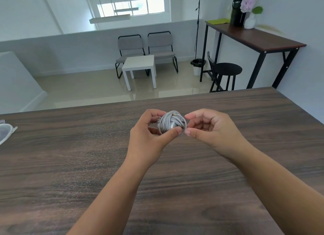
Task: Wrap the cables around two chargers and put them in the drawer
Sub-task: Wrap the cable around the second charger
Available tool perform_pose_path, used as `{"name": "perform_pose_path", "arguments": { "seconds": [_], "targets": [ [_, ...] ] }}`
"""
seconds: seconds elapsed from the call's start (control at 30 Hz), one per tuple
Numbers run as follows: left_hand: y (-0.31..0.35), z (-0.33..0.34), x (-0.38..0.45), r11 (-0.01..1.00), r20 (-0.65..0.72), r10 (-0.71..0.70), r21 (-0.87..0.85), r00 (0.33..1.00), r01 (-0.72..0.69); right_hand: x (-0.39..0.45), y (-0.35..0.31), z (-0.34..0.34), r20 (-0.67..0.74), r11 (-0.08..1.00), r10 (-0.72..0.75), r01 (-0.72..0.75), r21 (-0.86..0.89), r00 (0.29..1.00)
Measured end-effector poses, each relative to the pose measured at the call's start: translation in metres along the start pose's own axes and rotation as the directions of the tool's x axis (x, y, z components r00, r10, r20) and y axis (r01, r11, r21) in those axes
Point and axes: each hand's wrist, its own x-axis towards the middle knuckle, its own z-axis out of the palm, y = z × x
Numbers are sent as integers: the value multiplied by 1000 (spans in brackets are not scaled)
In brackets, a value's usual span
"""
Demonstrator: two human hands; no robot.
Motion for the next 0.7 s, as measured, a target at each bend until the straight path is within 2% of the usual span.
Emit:
{"name": "perform_pose_path", "arguments": {
  "seconds": [0.23,0.33,0.5,0.6,0.7],
  "targets": [
    [2,-3,0,999,79,7,-37,997,-4,2,-1,-2,11,995,-87,88,-52,996],
    [5,-8,1,999,136,44,17,990,-46,3,-3,-7,43,995,-84,86,-56,996],
    [4,-8,-1,984,149,109,121,983,-127,2,-3,-9,66,989,-85,92,-114,994],
    [3,-7,-2,952,165,216,186,962,-245,1,-4,-7,51,966,-108,117,-229,993],
    [2,-5,-4,917,164,301,220,939,-332,0,-9,-6,120,862,-128,170,-478,985]
  ]
}}
